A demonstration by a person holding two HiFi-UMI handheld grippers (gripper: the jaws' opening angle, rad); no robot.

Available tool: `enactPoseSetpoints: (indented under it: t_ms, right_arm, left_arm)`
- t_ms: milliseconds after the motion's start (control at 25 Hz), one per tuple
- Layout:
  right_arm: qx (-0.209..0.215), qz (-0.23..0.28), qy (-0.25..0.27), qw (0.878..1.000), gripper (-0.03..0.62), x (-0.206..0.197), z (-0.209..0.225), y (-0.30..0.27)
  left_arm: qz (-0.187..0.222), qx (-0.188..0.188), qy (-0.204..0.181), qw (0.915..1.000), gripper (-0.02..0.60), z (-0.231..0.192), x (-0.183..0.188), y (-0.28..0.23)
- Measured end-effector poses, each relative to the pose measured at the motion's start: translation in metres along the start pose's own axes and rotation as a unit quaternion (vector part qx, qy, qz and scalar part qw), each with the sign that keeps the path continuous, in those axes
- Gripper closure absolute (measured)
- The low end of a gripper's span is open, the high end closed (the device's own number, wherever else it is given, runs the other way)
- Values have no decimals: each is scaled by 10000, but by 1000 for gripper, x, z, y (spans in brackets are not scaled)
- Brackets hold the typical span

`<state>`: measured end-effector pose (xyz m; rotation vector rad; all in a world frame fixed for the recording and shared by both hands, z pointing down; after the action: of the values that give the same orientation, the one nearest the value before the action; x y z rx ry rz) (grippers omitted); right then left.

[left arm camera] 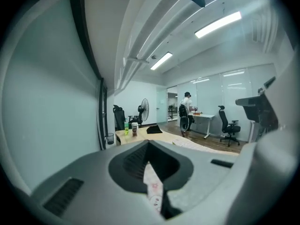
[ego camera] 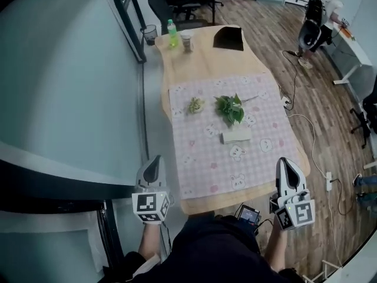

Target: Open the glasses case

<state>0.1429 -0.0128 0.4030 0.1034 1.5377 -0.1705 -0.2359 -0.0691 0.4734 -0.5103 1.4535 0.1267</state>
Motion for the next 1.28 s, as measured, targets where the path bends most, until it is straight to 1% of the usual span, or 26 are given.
enactPoseSetpoints:
  t_ms: [80,160,280,400,560,680,720,760,920,1160,1200,1280]
  right_arm:
    - [-14,17,101,9999,580,7,7,-14]
    - [-42,58,60,10000,580,7,18,-27]
    - [-13,78,-23,10000,580,3,33,-38]
    - [13,120,-69,9999,580,2,47,-49]
    - [-17,102,-251,9996,580,-5,59,-60]
    - [109,86,-403,9991,579,-12,62,-68]
    - [170,115,-452,9988,498,-15,62,-70]
    - [208,141,-450,9987,378,-17,61,-71]
    - [167,144,-296,9993,376,-23,63,-75]
    - [253,103,-212,9994,381,-24,66,-80]
    - [288,111,-108,9995,381,-25,66,-81]
    - [384,-26,399,9985,381,-33,65,-89]
  left_arm:
    - [-10,-23,-80,10000,583,-3,9,-15]
    - [7,-37,-198,9998,583,-3,19,-31]
    - [78,2,-317,9995,583,4,36,-37]
    - [147,112,-270,9995,583,13,43,-42]
    - [110,203,-173,9996,583,22,40,-49]
    - [95,229,-184,9995,583,25,40,-52]
    - [91,243,-188,9995,583,25,40,-53]
    - [89,262,-187,9994,583,25,40,-53]
    - [96,330,-178,9993,583,24,41,-53]
    - [65,364,-235,9990,583,27,41,-54]
    - [55,391,-248,9989,583,27,41,-53]
    - [20,455,-278,9986,583,26,41,-51]
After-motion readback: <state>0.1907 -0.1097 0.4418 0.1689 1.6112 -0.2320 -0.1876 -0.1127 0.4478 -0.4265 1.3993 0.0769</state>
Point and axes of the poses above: the fingertips, and each gripper's own axes: y backward along the fingers, z to its right, x out of its top, the point moved 4 cm from there along y, backward along the fingers, and after that the axes turned 6 degrees about -x, right-handed, at the moved point
